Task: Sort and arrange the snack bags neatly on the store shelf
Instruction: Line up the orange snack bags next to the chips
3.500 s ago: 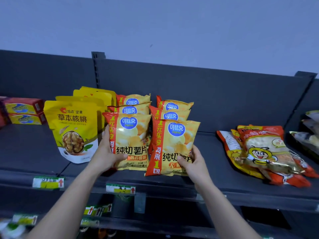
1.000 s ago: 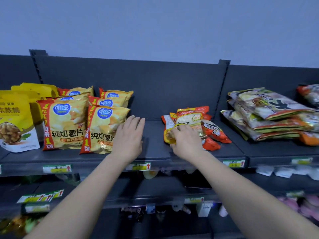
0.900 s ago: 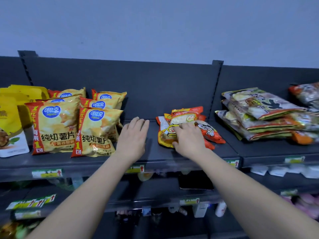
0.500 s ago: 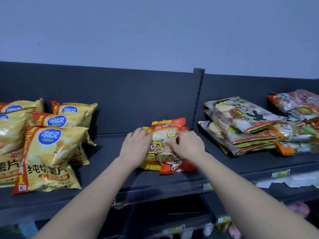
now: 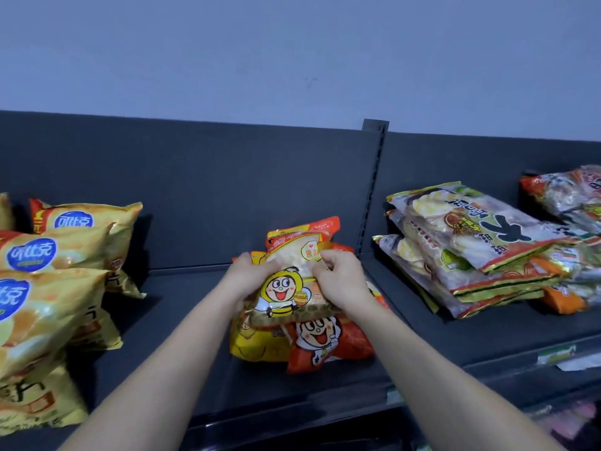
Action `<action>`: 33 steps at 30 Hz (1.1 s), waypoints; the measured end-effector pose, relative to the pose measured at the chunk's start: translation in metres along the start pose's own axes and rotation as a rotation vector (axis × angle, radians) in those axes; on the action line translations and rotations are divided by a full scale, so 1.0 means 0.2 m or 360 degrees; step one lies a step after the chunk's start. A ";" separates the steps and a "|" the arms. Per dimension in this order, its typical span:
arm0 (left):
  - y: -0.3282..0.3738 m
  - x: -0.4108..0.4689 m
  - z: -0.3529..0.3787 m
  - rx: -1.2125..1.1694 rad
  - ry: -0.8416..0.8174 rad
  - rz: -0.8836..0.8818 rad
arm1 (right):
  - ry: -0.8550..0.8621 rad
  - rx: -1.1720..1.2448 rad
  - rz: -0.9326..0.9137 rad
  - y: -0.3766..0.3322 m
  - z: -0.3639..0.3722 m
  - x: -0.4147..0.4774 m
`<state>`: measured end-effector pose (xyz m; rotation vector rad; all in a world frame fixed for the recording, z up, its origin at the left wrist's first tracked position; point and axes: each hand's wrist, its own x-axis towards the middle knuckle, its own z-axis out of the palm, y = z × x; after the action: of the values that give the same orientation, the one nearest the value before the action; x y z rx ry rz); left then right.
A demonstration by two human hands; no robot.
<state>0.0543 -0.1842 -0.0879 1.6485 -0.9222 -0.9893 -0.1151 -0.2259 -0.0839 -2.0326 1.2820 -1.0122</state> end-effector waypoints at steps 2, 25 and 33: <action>0.01 0.00 0.00 -0.0232 -0.0062 -0.0094 | -0.0063 0.0177 -0.0087 0.02 -0.01 0.01; -0.02 -0.04 0.04 -0.0794 0.0088 -0.0336 | -0.0355 0.0768 0.1131 0.35 -0.26 0.28; 0.13 -0.10 -0.13 -0.0921 0.0291 0.0213 | 0.0049 0.0994 0.0490 0.11 -0.24 0.30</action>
<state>0.0676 -0.1622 -0.0545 1.1484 -0.5446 -0.8901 -0.1496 -0.2908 -0.0535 -1.3113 1.0719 -1.1198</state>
